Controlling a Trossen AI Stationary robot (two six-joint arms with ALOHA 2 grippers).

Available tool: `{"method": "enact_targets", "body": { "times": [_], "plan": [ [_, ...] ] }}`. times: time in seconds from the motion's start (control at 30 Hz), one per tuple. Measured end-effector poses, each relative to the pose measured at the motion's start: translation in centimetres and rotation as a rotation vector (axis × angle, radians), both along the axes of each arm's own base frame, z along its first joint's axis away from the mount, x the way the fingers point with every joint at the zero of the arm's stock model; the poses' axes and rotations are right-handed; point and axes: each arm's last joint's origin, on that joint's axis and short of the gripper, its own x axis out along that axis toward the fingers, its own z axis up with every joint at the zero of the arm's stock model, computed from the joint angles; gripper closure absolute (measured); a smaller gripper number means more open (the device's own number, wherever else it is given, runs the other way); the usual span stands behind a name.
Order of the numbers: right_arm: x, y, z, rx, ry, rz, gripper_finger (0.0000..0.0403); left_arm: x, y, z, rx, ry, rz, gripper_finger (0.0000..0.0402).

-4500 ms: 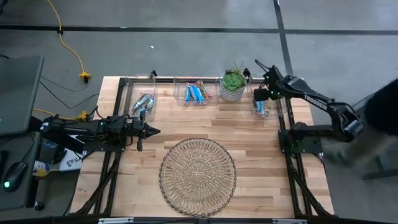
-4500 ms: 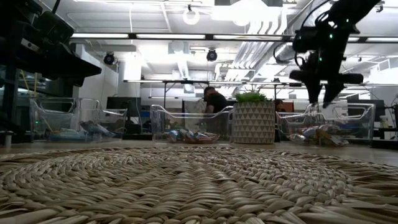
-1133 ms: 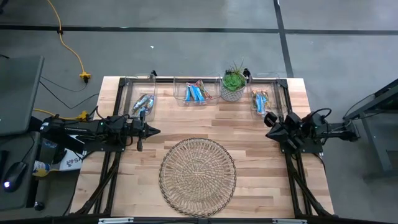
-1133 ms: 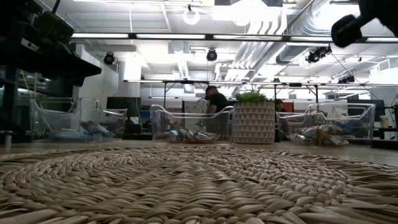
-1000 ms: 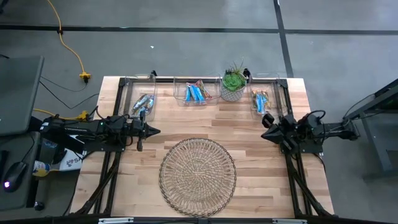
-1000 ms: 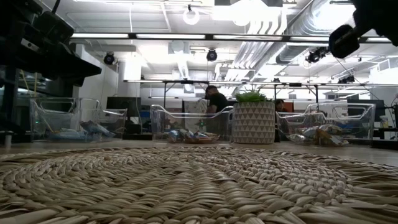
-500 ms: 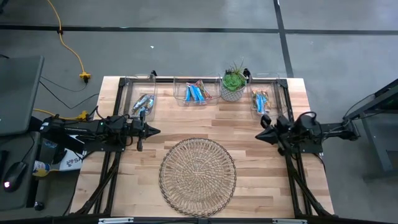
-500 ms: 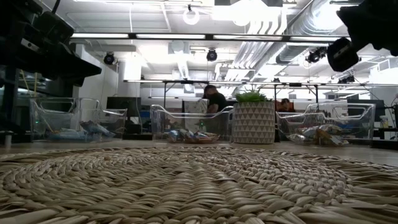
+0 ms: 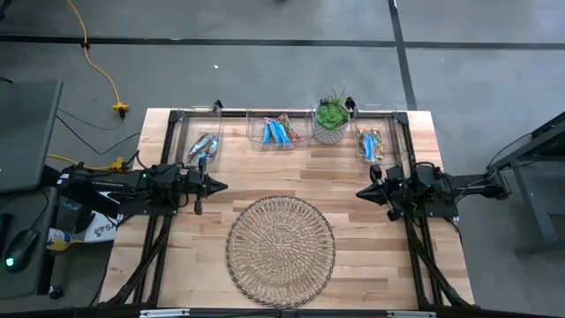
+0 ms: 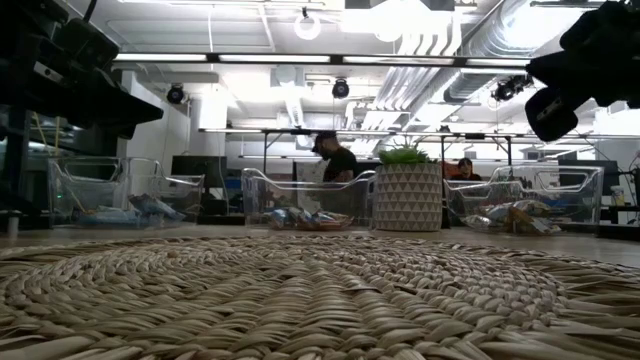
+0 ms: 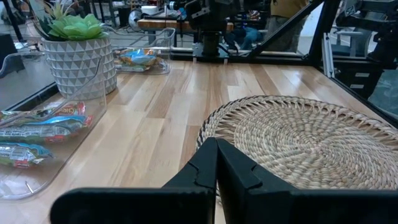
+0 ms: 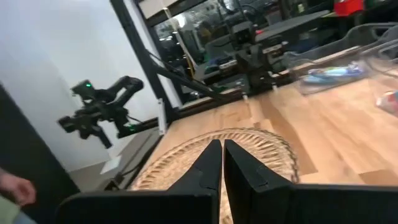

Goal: Pick and place Granola Bars by type
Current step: Return to home position

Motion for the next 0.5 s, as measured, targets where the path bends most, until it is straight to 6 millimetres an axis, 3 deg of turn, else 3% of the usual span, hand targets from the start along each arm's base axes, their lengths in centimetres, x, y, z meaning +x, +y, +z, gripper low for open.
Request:
{"method": "enact_targets", "body": {
  "times": [0.5],
  "plan": [
    [0.46,-0.44,-0.70,-0.104,0.074,-0.161,0.0403,0.00,0.00,0.00,0.000,0.000,0.000,0.0400]
  ]
}}
